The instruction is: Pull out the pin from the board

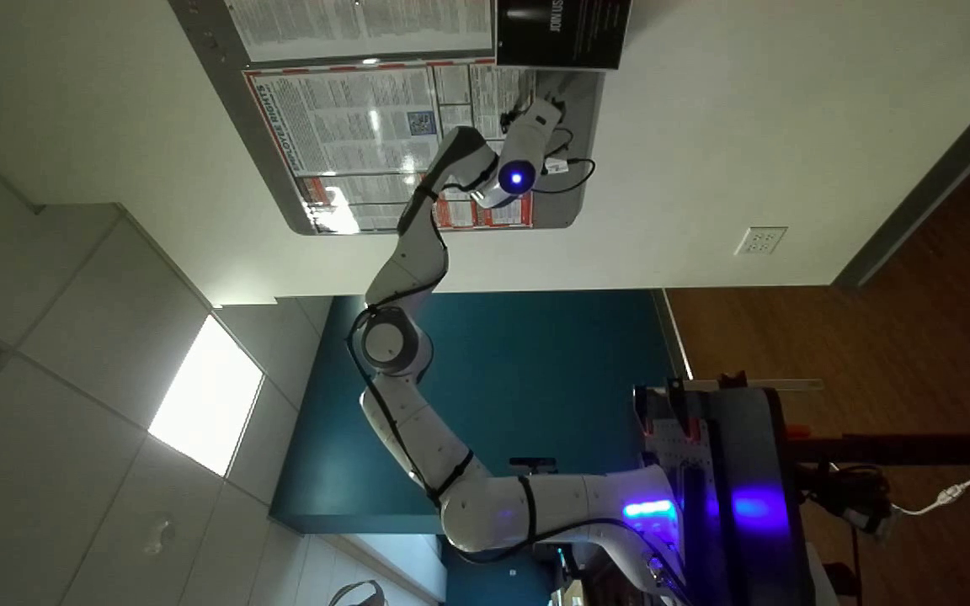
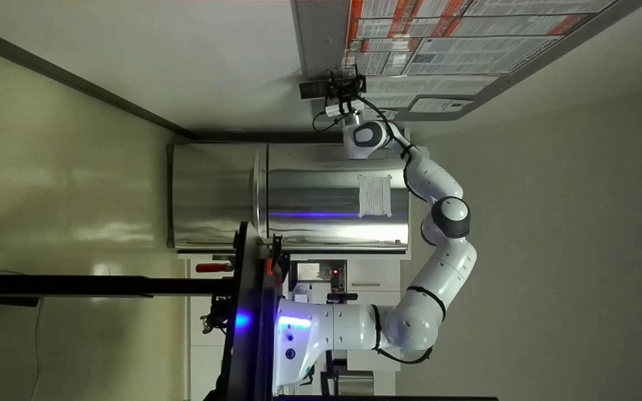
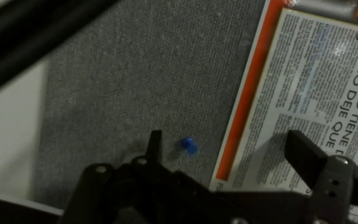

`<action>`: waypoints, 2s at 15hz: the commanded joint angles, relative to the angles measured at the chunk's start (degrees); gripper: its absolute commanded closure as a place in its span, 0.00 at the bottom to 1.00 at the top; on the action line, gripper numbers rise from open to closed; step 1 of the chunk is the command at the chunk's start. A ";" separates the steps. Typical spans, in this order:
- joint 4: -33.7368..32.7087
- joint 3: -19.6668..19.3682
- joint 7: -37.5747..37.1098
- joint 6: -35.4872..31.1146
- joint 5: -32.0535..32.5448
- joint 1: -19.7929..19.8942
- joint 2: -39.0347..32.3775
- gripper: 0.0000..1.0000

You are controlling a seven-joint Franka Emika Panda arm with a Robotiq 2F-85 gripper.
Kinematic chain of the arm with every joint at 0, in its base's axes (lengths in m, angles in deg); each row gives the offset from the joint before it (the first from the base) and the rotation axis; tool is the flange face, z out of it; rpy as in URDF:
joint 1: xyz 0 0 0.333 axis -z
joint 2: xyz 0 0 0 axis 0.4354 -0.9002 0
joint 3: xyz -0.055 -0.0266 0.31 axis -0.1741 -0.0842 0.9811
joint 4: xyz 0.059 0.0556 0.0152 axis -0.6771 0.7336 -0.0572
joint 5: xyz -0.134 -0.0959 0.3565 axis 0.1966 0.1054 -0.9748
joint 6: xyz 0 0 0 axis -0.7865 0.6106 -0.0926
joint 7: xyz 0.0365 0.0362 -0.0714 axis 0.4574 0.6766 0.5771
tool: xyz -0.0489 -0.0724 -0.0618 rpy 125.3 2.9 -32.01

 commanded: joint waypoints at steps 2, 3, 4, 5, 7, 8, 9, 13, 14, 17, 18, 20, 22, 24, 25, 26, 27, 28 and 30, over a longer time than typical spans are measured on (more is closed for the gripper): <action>-3.22 0.06 -2.84 -1.65 0.77 -0.38 -0.36 0.00; -3.45 0.08 -2.88 -1.67 0.81 -0.38 -0.58 0.00; -3.65 0.08 -2.83 -1.67 0.83 -0.37 -0.78 0.00; -3.87 0.08 -2.80 -1.65 0.87 -0.36 -0.98 0.00; -4.51 0.02 -2.51 -1.68 0.78 -0.31 -1.48 0.00; -4.98 -0.01 -2.10 -1.44 0.55 -0.19 -1.80 0.00; -5.52 -0.01 -1.78 -1.18 0.35 -0.03 -2.13 0.00; -6.97 -0.05 -1.31 -0.42 0.36 0.41 -3.21 0.00; -7.15 -0.04 -1.31 -0.03 0.58 0.55 -3.39 0.00; -7.61 0.00 -1.10 0.63 1.25 0.87 -3.78 0.17; -7.73 0.04 -1.05 0.90 1.40 0.99 -3.89 0.26; -8.03 0.11 -0.96 1.56 1.59 1.30 -3.91 0.40; -7.90 0.14 -0.89 1.66 1.99 1.61 -4.07 0.55; -7.87 0.18 -0.81 1.75 2.10 1.80 -4.36 0.71; -7.83 0.19 -0.79 1.81 2.13 1.86 -4.48 0.78; -7.80 0.21 -0.85 1.89 2.21 1.97 -4.56 0.84; -7.78 0.19 -0.86 1.89 2.25 2.07 -4.64 0.93; -7.60 0.14 -0.82 1.96 2.28 2.24 -4.57 0.99; -7.27 0.02 -0.81 2.26 2.57 2.55 -4.35 0.95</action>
